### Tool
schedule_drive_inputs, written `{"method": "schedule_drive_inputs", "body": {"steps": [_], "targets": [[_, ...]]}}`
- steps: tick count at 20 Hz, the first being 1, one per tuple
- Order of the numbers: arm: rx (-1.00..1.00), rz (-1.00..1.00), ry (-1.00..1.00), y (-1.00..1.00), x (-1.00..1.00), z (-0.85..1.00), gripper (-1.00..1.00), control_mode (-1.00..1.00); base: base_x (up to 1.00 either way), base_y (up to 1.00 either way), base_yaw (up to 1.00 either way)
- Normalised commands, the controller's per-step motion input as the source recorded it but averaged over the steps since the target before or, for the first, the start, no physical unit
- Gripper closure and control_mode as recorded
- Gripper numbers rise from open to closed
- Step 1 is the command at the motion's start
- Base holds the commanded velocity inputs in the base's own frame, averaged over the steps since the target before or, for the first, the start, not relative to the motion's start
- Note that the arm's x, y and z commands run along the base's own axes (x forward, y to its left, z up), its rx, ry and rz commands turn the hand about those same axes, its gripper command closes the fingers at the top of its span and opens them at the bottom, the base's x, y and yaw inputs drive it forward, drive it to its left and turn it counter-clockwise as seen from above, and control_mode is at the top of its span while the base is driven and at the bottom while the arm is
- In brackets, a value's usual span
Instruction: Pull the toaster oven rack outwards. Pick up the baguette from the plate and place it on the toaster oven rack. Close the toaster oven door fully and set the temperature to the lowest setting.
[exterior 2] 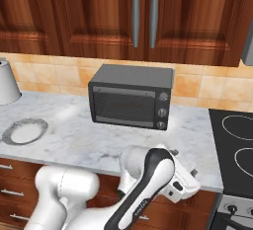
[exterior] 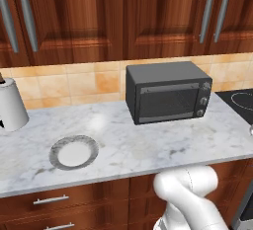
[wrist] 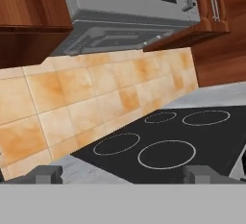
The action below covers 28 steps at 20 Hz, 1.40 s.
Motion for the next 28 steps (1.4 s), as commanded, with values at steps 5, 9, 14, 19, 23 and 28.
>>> {"method": "schedule_drive_inputs", "body": {"steps": [5,9,14,19,23,28], "targets": [[0.02,-0.01,-0.02,0.00,-0.04,0.02,-1.00,-1.00,0.00,0.00,0.00],[0.22,0.01,-0.20,0.01,-0.23,0.29,-1.00,-1.00,0.00,0.00,0.00],[0.30,0.08,-0.33,0.02,-0.11,0.29,-1.00,-1.00,0.00,0.00,0.00],[0.19,0.15,-0.25,0.00,0.00,0.30,-1.00,-1.00,0.00,0.00,0.00],[0.06,0.30,-0.12,0.00,-0.26,0.24,-1.00,-1.00,0.00,0.00,0.00],[-0.12,0.36,0.08,0.58,-0.49,0.01,-1.00,-1.00,0.00,0.00,0.00]]}}
